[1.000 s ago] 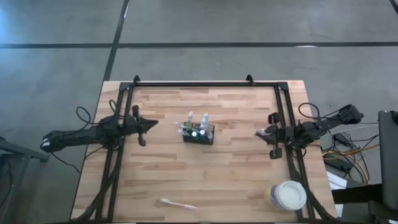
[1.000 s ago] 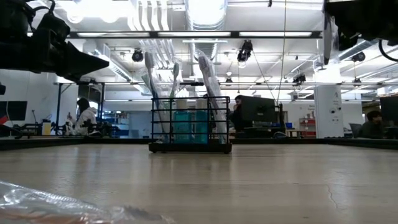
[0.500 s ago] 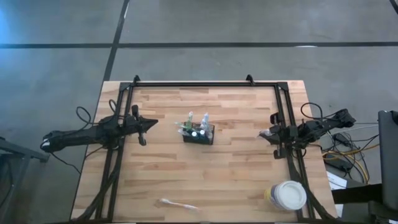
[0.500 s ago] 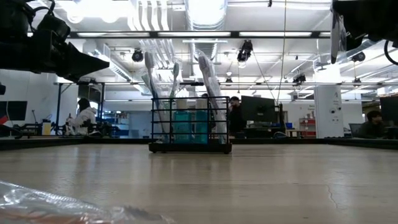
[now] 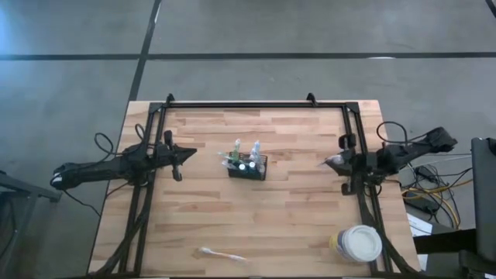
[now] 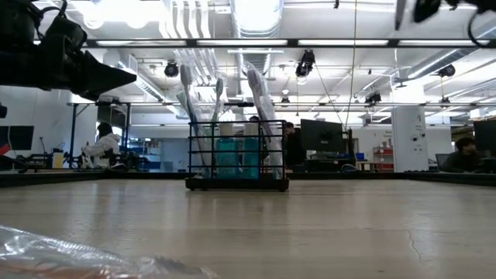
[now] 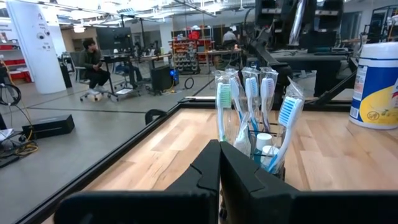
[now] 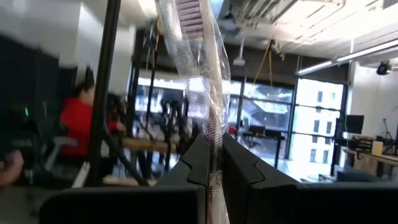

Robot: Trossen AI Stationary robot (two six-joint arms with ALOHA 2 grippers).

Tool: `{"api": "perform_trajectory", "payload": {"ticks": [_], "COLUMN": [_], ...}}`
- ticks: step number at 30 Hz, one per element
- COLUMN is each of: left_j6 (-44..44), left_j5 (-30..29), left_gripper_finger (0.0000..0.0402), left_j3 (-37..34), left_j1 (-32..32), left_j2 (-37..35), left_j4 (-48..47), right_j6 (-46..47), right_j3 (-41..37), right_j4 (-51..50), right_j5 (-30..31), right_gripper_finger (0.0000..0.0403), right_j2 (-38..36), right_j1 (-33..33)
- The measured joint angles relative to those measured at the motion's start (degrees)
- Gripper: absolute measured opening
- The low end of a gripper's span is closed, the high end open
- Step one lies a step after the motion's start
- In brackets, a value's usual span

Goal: Pick & Place toothbrushing station
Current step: Put the purple toothbrush into the wire organizer

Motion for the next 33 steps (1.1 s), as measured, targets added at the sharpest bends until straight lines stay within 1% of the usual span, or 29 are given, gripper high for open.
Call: {"api": "perform_trajectory", "payload": {"ticks": [4,6,8,11,14,17,19,21,24,27,33], "left_j6": [0.0,0.0,0.0,0.0,0.02,0.02,0.02,0.21,0.42,0.46,0.43], "left_j5": [0.0,0.0,0.0,-0.01,0.0,0.0,0.0,0.0,0.0,0.0,0.0], "left_gripper_finger": [0.001,0.001,0.001,0.001,0.001,0.001,0.001,0.001,0.001,0.001,0.001], "left_j3": [0.0,0.0,0.0,0.0,0.0,0.0,0.0,0.0,0.0,0.0,0.0], "left_j1": [0.0,0.0,0.0,0.0,0.0,0.0,0.0,0.0,0.0,0.0,-0.01], "left_j2": [0.0,0.0,0.0,0.0,0.0,0.0,0.0,0.0,0.0,0.0,0.0], "left_j4": [0.27,0.38,0.46,0.42,0.42,0.41,0.4,0.39,0.39,0.35,0.22], "right_j6": [-3.49,-4.73,-5.18,-2.7,0.26,3.61,5.24,6.65,8.23,10.08,12.56], "right_j3": [8.64,12.68,16.14,20.39,22.99,23.69,22.99,21.9,19.91,18.32,17.1], "right_j4": [-0.14,0.4,0.52,0.51,0.51,3.6,9.5,15.77,24.51,31.54,40.11], "right_j5": [0.0,-1.39,-6.3,-13.73,-18.84,-24.84,-29.28,-31.98,-33.87,-34.22,-34.24], "right_gripper_finger": [0.0013,0.0013,0.0013,0.0013,0.0013,0.0013,0.0013,0.0013,0.0013,0.0013,0.0013], "right_j2": [12.29,17.3,21.51,27.27,32.61,37.6,41.11,44.61,49.51,54.13,61.63], "right_j1": [-0.57,-1.81,-4.19,-9.16,-14.77,-20.13,-22.72,-24.74,-26.5,-27.29,-28.05]}}
